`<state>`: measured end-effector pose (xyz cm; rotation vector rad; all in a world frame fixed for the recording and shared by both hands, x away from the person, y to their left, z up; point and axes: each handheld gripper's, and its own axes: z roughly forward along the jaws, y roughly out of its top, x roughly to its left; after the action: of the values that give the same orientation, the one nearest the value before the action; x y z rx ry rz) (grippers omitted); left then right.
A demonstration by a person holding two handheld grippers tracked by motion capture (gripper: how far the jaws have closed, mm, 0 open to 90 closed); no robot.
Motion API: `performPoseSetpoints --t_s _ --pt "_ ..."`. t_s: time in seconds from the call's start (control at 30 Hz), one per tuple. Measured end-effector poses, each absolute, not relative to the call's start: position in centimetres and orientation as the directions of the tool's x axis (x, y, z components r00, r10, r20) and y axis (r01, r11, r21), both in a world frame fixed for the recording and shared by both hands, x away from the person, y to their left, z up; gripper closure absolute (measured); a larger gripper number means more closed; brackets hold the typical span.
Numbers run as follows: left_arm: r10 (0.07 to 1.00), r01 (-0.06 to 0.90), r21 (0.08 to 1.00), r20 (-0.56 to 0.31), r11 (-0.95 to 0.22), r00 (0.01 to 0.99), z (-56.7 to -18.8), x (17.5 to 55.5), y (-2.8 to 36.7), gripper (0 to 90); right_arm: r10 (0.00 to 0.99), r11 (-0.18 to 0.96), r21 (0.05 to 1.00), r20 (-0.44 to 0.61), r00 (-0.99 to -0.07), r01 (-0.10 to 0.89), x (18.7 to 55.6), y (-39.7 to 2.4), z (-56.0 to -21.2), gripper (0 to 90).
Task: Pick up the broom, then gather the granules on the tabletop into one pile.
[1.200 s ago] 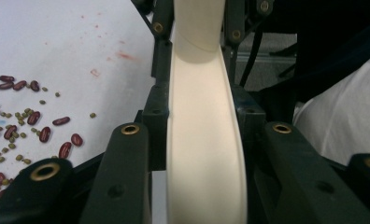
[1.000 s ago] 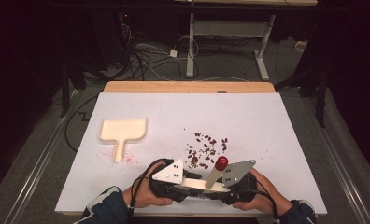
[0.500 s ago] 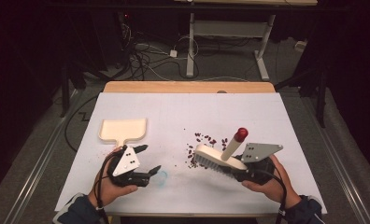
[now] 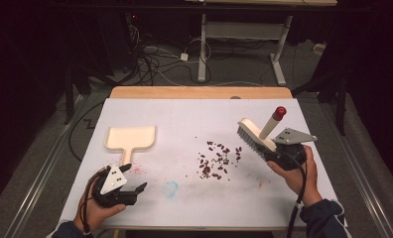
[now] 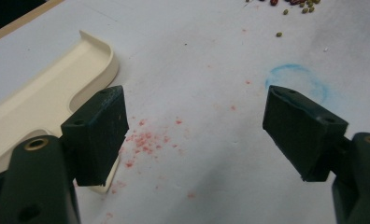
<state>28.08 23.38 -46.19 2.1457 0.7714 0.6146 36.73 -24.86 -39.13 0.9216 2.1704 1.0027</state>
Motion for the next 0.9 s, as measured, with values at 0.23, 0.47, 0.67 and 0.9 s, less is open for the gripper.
performPoseSetpoints --t_s 0.23,0.47,0.67,0.9 --pt "0.679 0.333 0.773 0.167 -0.540 0.715 -46.5 28.4 22.9 21.4 0.803 0.491 0.779 -0.230 -0.550 0.390 40.3 -23.7 -41.1 68.0" --pt "0.656 0.324 0.749 0.191 -0.578 0.730 -46.8 28.4 22.5 21.4 0.783 0.573 0.707 -0.320 -0.534 0.416 41.9 -20.6 -43.6 68.0" --pt "0.648 0.310 0.749 0.203 -0.585 0.734 -46.6 28.1 22.3 21.4 0.746 0.600 0.708 -0.328 -0.580 0.372 40.8 -16.9 -44.8 67.9" --pt "0.641 0.303 0.741 0.217 -0.599 0.737 -46.5 27.9 22.4 21.4 0.691 0.611 0.725 -0.290 -0.662 0.319 39.2 -14.8 -45.1 67.7"
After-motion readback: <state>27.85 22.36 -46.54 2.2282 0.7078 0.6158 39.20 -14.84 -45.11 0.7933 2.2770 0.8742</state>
